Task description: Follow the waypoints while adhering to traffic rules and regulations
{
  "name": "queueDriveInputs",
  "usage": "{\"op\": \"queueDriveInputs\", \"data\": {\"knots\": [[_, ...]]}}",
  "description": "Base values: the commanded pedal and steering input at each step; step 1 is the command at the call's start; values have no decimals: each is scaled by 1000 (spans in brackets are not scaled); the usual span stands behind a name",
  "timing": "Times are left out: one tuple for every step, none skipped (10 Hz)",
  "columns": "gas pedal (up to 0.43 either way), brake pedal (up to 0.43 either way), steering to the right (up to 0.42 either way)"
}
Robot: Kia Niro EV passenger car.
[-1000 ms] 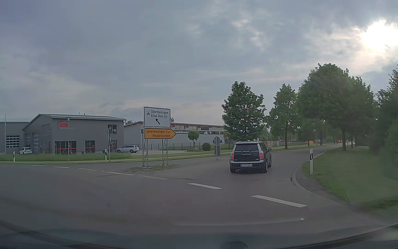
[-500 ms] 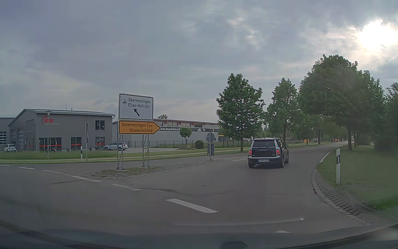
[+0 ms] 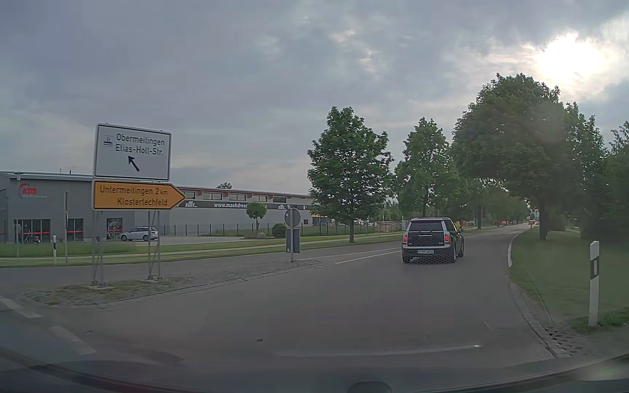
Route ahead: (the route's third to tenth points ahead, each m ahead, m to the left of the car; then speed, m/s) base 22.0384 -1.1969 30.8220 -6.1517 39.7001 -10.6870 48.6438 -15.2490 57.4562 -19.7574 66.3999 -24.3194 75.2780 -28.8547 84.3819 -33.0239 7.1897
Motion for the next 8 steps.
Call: {"op": "queueDriveInputs", "data": {"knots": [[169,0,109],[169,0,110],[169,0,111],[169,0,111],[169,0,112],[177,0,113],[177,0,113],[177,0,113]]}}
